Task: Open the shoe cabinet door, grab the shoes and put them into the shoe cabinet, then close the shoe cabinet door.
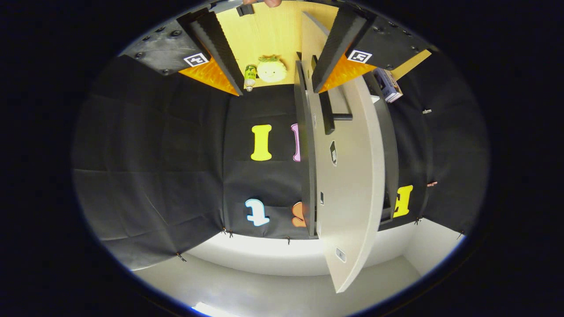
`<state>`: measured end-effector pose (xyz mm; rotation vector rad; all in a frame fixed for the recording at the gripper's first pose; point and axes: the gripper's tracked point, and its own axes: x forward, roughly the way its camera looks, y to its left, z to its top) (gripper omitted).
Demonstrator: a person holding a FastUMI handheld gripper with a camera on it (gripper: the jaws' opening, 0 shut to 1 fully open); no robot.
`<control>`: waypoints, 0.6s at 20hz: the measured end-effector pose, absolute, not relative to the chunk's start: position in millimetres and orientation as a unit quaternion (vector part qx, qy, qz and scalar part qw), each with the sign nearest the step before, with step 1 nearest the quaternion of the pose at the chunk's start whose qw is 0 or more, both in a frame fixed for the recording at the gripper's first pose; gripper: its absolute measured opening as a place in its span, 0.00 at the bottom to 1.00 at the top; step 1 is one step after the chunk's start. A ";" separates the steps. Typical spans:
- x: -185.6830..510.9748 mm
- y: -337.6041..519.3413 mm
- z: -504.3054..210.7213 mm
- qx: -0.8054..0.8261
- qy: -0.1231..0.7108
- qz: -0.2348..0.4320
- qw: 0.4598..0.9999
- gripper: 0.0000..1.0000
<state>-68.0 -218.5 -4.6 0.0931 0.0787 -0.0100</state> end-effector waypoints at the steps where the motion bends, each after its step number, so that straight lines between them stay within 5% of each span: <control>1: -65.7 -215.1 -6.5 0.047 0.043 -0.001 0.998 0.98; 12: -72.2 -155.0 -3.0 0.058 0.054 0.004 0.997 0.97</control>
